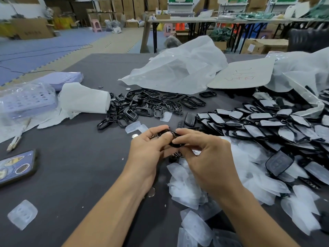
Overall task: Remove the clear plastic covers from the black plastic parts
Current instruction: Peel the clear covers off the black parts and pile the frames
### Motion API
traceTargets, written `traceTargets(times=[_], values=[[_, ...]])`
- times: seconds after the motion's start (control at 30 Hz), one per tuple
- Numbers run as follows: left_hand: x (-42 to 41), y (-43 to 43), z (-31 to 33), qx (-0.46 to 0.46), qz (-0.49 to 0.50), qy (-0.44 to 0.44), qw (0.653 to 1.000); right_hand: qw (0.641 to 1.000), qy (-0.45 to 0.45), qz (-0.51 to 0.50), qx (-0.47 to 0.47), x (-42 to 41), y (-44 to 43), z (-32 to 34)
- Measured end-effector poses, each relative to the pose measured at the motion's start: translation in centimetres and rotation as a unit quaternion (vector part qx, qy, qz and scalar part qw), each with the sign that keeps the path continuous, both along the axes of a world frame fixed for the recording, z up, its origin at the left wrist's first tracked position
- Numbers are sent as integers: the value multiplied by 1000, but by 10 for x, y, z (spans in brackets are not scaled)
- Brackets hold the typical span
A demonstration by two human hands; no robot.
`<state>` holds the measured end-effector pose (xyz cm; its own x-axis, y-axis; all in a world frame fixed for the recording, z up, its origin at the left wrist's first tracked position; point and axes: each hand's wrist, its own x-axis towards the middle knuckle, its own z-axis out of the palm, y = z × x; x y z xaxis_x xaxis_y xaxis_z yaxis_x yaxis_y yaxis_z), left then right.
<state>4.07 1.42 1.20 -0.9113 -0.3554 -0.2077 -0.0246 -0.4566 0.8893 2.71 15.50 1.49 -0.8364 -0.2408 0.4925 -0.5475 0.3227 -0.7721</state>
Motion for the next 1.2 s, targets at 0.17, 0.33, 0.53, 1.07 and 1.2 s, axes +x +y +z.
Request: traceTargets(times=[0.17, 0.33, 0.53, 1.07, 1.2], values=[[1, -3, 1, -69, 43, 30, 996, 998, -62, -10, -31, 5, -7, 2], [5, 4, -1, -161, 43, 80, 983, 972, -187, -11, -142, -7, -2, 2], [11, 3, 4, -235, -19, 96, 967, 974, -158, -25, -163, -8, 2, 0], [8, 11, 0, -207, 69, 71, 973, 932, -275, 9, -238, -9, -1, 5], [9, 12, 1, -158, 8, 83, 984, 940, -257, -18, -225, -14, 5, 6]])
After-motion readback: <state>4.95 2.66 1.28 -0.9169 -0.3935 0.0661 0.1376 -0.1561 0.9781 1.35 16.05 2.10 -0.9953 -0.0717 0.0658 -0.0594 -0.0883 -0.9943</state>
